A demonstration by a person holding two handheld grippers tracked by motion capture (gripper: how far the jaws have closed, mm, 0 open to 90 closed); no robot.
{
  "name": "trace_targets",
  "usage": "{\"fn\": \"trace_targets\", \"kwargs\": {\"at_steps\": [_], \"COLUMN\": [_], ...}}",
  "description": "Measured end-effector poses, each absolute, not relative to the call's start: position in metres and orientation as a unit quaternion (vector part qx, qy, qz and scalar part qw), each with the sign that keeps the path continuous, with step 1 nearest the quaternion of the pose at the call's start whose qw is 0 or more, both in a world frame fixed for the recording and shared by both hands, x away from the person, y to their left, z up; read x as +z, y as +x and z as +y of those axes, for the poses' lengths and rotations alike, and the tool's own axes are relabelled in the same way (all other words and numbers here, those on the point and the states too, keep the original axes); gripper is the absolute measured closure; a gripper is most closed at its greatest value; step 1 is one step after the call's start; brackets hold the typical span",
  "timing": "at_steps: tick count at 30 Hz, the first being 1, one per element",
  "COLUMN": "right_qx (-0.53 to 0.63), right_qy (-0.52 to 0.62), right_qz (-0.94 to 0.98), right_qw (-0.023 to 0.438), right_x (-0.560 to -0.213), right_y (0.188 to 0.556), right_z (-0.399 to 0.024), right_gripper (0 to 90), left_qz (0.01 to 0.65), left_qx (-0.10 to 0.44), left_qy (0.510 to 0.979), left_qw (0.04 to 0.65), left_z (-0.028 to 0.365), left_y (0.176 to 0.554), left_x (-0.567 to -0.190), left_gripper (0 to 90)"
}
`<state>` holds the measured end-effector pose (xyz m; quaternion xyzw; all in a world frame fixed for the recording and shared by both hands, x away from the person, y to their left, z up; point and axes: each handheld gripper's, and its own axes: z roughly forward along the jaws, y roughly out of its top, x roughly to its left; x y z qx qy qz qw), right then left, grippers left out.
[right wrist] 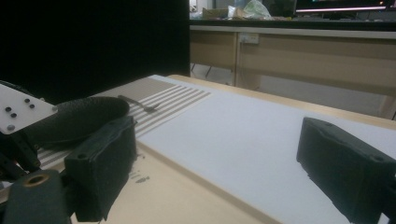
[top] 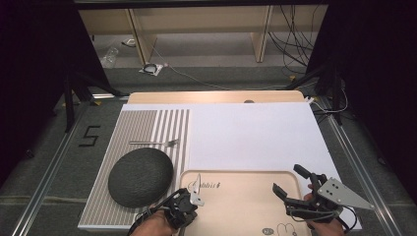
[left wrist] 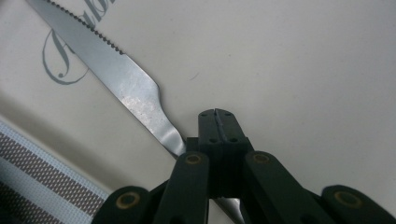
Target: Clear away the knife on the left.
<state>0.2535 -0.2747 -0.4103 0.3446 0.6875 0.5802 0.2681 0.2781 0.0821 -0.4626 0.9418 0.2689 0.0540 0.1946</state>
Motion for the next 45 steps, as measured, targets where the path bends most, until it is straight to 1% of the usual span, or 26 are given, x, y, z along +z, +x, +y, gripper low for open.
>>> {"fn": "trace_targets", "kwargs": {"at_steps": [27,30,31,34,39,42,45], "right_qx": [0.58,0.579,0.579,0.58,0.581,0.58,0.581], "right_qy": [0.345,0.345,0.345,0.344,0.345,0.345,0.345], "right_qz": [0.688,0.688,0.688,0.687,0.687,0.687,0.687], "right_qw": [0.268,0.268,0.268,0.269,0.268,0.268,0.268], "right_x": [-0.41,-0.41,-0.41,-0.41,-0.411,-0.41,-0.411], "right_y": [0.254,0.254,0.254,0.254,0.254,0.254,0.254], "right_z": [-0.275,-0.275,-0.275,-0.275,-0.275,-0.275,-0.275], "right_gripper": [12.9,12.8,12.8,12.8,12.8,12.9,12.9], "left_qz": [0.284,0.285,0.287,0.295,0.319,0.332,0.342], "left_qx": [0.044,0.052,0.055,0.049,0.064,0.071,0.08], "left_qy": [0.94,0.939,0.936,0.924,0.91,0.901,0.893], "left_qw": [0.185,0.187,0.194,0.236,0.258,0.271,0.281], "left_z": [0.096,0.096,0.097,0.101,0.107,0.11,0.112], "left_y": [0.284,0.284,0.284,0.286,0.291,0.293,0.295], "left_x": [-0.462,-0.461,-0.459,-0.453,-0.446,-0.444,-0.441], "left_gripper": [89.3,89.2,87.5,71.7,50.6,41.3,35.7]}}
